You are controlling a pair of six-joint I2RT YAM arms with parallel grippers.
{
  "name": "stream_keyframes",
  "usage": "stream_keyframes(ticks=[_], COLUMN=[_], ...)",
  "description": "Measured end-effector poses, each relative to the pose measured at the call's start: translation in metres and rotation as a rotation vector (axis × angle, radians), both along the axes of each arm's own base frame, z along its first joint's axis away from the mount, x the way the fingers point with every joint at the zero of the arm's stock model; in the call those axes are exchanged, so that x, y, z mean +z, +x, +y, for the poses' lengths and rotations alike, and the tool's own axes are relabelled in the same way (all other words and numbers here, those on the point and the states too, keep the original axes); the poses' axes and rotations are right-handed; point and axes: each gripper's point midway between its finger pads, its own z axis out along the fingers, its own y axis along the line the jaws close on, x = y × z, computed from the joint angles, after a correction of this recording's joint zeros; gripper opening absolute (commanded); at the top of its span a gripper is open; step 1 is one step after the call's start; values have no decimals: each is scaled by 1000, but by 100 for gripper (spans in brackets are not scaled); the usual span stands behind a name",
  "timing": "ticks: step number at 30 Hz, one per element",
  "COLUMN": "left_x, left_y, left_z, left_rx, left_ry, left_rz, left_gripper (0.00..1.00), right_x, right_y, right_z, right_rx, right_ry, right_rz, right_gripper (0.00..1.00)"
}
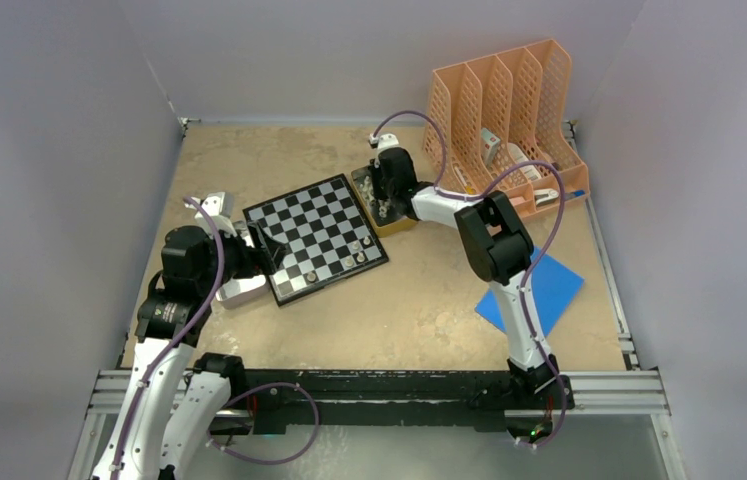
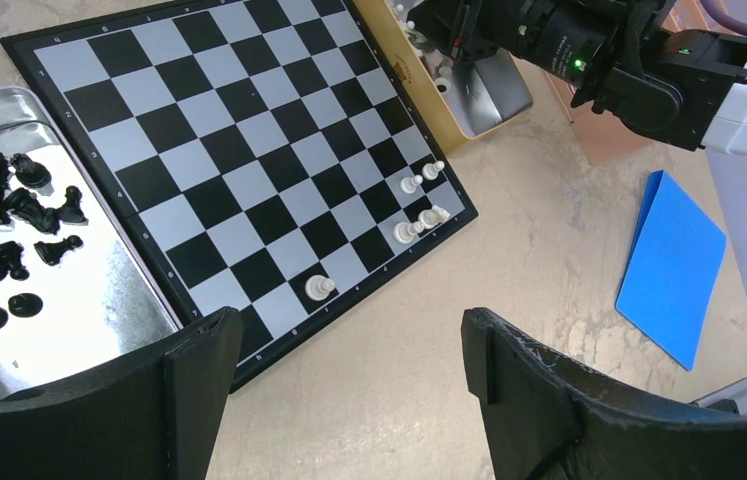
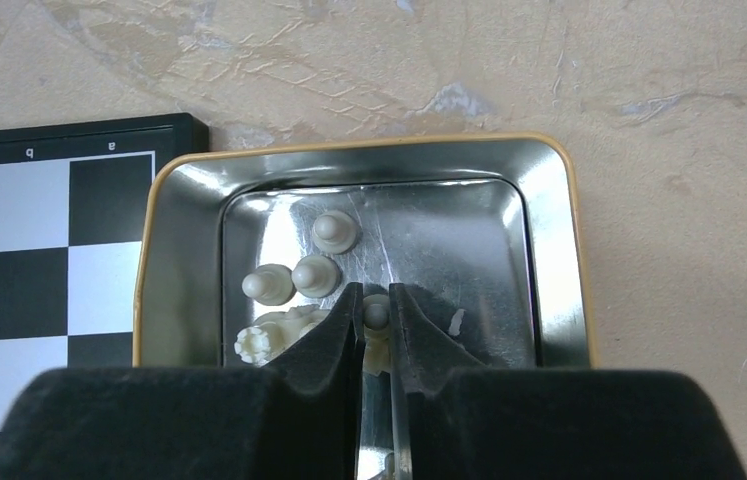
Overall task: Set up the chess pieces on the board
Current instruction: Pick up the chess piece from the storage box, then place the chess piece on the chessboard.
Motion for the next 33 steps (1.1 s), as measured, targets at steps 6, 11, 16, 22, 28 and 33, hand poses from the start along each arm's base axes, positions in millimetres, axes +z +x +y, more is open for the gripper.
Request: stream_keyframes(ticks=[6,11,16,22,28,33], left_x=[0,0,0,0,0,0], left_y=[0,0,0,0,0,0], left_z=[0,0,0,0,0,0], left_rx=[0,0,0,0,1,1], left_ry=[0,0,0,0,0,0], left_rz=[0,0,0,0,0,-1], left_gripper=[81,81,81,81,81,81], right_x=[9,45,80,99,93,80], right_y=[-6,-9,-24,-62,-116,-157], right_z=[-5,-5,0,22,55,79], right_rx=[-11,-24,-21,29,116,186], right_ry=[-9,12,45,77,87,78], right_rz=[-1,-46,-78,-79,-32,11], right_gripper=[10,10,11,12,12,12])
